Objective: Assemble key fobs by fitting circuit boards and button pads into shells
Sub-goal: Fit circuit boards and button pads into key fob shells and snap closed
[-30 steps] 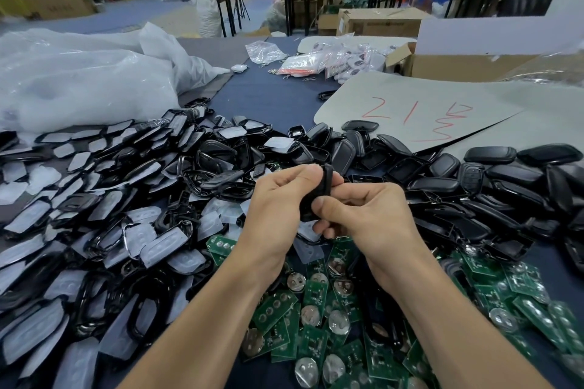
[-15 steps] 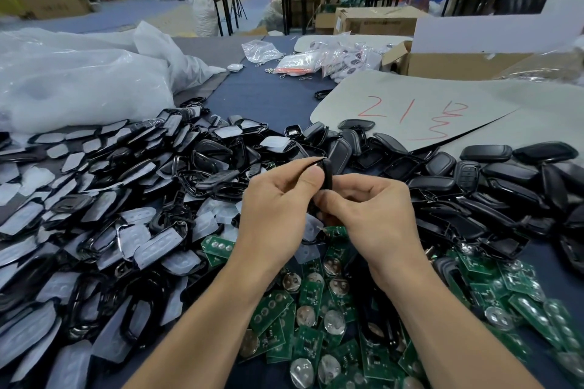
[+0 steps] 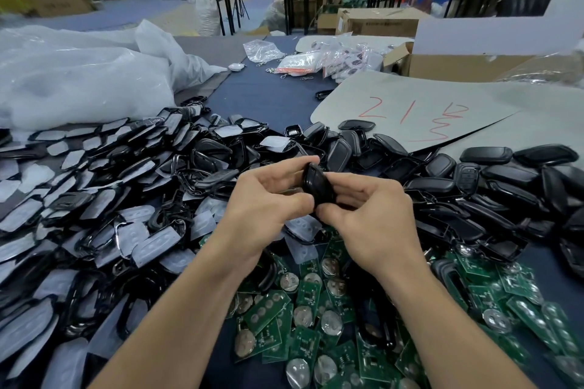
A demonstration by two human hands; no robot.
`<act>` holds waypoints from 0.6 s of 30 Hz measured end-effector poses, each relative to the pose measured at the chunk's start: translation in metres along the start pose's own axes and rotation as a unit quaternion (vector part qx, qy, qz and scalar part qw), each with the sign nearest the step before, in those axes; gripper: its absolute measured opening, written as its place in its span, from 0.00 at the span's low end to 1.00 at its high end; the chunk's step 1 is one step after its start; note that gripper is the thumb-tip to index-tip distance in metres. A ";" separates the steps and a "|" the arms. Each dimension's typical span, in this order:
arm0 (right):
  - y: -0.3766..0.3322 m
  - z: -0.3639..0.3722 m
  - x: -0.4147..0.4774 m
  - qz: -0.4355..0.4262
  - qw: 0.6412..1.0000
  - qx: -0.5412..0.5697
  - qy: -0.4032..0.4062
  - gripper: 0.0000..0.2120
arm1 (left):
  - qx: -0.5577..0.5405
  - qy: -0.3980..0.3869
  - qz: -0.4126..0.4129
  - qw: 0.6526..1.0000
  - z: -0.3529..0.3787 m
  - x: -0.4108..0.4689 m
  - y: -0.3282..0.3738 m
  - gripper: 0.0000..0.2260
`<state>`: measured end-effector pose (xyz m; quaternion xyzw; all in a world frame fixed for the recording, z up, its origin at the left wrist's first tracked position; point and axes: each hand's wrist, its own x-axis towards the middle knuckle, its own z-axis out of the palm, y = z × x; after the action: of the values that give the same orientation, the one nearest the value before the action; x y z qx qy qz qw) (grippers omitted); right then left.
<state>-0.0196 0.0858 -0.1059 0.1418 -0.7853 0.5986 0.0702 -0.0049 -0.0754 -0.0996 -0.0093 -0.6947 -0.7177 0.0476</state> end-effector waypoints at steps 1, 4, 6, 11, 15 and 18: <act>0.002 0.001 0.000 0.005 1.000 0.003 -0.005 0.23 | 0.000 -0.002 -0.001 1.000 -0.002 0.001 0.000 0.24; 0.005 0.002 0.002 0.010 1.000 0.011 -0.016 0.23 | -0.012 0.005 -0.007 1.000 -0.004 0.002 -0.001 0.21; 0.004 0.002 0.003 0.000 1.000 0.015 -0.024 0.29 | -0.013 0.007 -0.005 1.000 -0.006 0.003 -0.002 0.20; 0.005 0.001 0.002 -0.006 0.999 -0.010 -0.033 0.36 | 0.016 0.006 0.016 1.000 -0.008 0.004 -0.004 0.22; 0.008 -0.001 0.001 -0.014 0.998 -0.033 -0.048 0.30 | 0.036 0.001 0.026 0.999 -0.010 0.004 -0.003 0.24; 0.008 -0.002 0.000 -0.010 0.998 -0.036 -0.052 0.26 | 0.052 -0.004 0.021 0.998 -0.011 0.005 -0.003 0.24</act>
<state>-0.0223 0.0899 -0.1126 0.1776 -0.8074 0.5612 0.0402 -0.0091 -0.0866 -0.1024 -0.0239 -0.7312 -0.6791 0.0605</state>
